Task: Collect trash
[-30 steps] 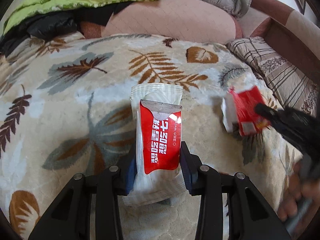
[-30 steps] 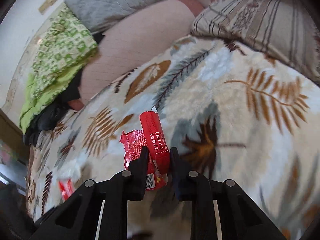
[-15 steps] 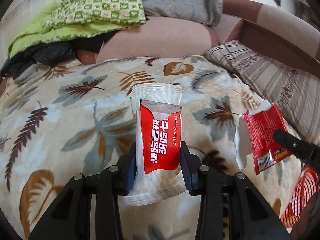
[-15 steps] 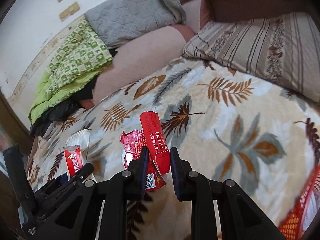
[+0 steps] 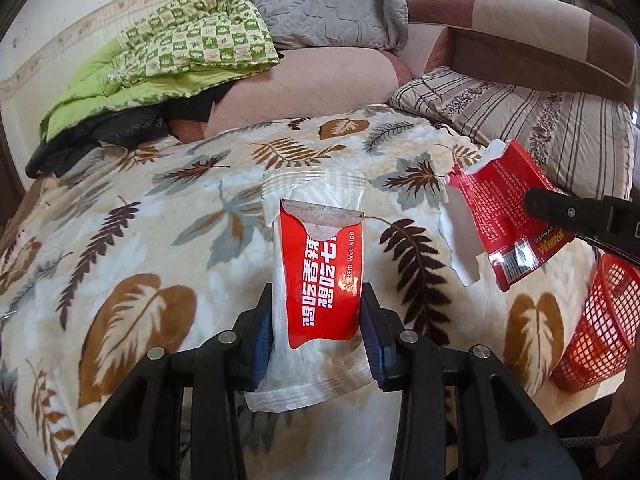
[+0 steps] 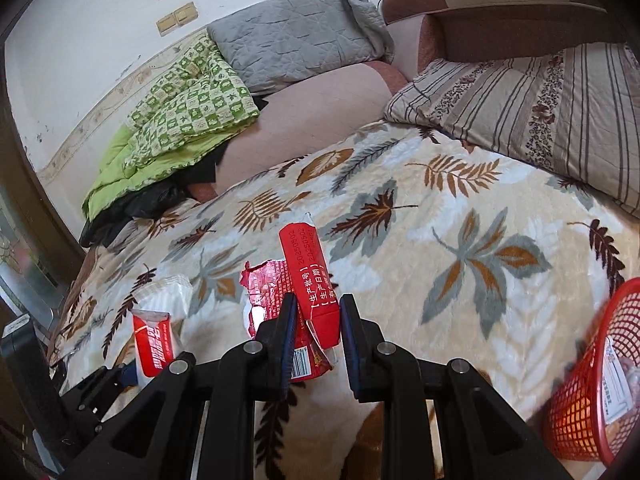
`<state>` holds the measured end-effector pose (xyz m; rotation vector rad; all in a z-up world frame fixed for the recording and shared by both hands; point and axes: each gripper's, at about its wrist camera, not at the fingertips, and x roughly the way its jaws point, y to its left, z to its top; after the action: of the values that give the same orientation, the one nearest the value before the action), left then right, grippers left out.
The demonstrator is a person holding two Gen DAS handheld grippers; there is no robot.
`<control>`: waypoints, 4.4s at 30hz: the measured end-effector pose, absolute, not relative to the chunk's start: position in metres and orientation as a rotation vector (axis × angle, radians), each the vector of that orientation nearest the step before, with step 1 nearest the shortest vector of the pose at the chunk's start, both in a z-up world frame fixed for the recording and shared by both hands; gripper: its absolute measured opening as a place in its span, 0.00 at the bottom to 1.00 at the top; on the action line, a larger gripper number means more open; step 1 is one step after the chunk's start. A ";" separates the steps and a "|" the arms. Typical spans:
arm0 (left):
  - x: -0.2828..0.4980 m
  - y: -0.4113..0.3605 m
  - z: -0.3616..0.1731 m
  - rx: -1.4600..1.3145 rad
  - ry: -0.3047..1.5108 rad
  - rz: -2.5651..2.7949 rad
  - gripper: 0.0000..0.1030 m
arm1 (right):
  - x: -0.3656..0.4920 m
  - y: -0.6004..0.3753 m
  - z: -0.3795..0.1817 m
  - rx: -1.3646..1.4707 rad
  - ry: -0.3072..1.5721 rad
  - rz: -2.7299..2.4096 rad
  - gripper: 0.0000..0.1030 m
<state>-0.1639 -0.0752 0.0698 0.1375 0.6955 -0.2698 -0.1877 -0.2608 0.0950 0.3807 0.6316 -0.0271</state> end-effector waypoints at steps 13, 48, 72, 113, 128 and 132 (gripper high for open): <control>-0.184 -0.071 0.070 0.165 0.664 -0.249 0.37 | -0.220 -0.260 0.098 0.370 0.606 -0.028 0.22; -0.174 -0.078 0.061 0.182 0.670 -0.269 0.37 | -0.214 -0.260 0.096 0.370 0.616 -0.034 0.22; -0.183 -0.093 0.070 0.202 0.665 -0.333 0.37 | -0.276 -0.318 0.123 0.461 0.527 -0.133 0.22; -0.262 -0.358 0.127 0.249 0.801 -1.033 0.37 | -0.440 -0.506 0.121 0.551 0.384 -0.618 0.22; -0.260 -0.391 0.107 0.313 0.824 -1.034 0.63 | -0.423 -0.516 0.097 0.545 0.491 -0.680 0.58; -0.258 -0.359 0.114 0.309 0.756 -0.989 0.67 | -0.421 -0.496 0.108 0.489 0.494 -0.699 0.68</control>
<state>-0.2584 -0.3586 0.1139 0.3092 0.7562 -0.9887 -0.4205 -0.4958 0.1077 0.4887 0.4944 -0.6995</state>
